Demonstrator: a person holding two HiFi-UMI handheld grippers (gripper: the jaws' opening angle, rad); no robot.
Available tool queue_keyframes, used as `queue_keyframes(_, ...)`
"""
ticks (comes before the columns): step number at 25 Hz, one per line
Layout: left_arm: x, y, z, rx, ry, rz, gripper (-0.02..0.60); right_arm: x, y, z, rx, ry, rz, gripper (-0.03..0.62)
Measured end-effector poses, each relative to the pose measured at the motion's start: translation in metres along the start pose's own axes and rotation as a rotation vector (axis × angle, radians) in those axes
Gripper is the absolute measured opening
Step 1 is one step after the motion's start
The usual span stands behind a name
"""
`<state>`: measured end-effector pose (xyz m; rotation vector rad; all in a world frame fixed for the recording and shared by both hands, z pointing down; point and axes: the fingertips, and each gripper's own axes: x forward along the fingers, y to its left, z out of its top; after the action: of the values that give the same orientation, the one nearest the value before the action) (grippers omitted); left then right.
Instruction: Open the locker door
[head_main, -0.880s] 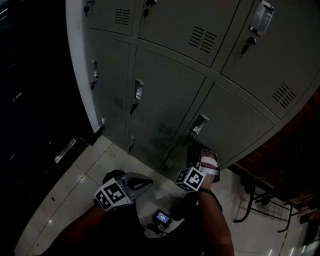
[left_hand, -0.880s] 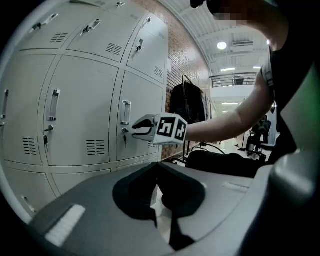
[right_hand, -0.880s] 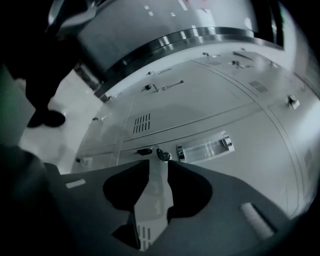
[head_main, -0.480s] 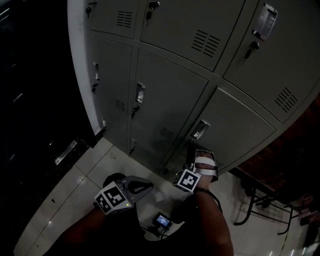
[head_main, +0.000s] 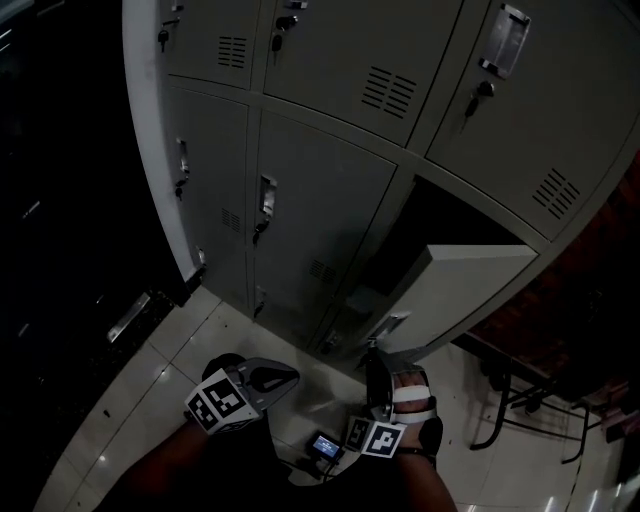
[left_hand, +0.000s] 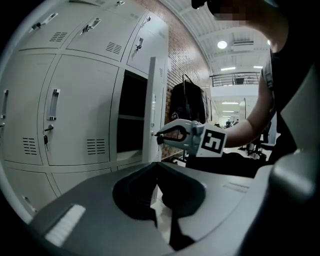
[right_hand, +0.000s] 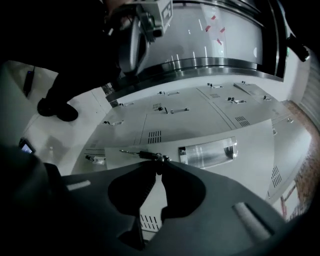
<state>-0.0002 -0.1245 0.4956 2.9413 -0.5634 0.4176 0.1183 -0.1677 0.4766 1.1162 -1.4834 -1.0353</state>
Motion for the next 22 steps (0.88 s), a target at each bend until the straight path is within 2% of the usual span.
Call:
queue_keyframes(10,0.004,-0.002,0.0,0.005,0.024,0.0,0.011,-0.09,0.023,-0.053,-0.047,-0.032,0.076,0.035)
queue_keyframes(17,0.006,-0.003,-0.001,0.009,0.035,0.002,0.011,-0.119,0.025,-0.084,-0.052,-0.004,0.071,0.038)
queue_keyframes(20,0.006,-0.003,-0.002,0.009,0.039,0.002,0.011,-0.123,0.021,-0.089,0.007,0.001,0.063,0.038)
queue_keyframes(22,0.007,-0.003,-0.002,0.011,0.041,0.002,0.011,-0.124,0.017,-0.088,0.134,-0.003,0.081,0.05)
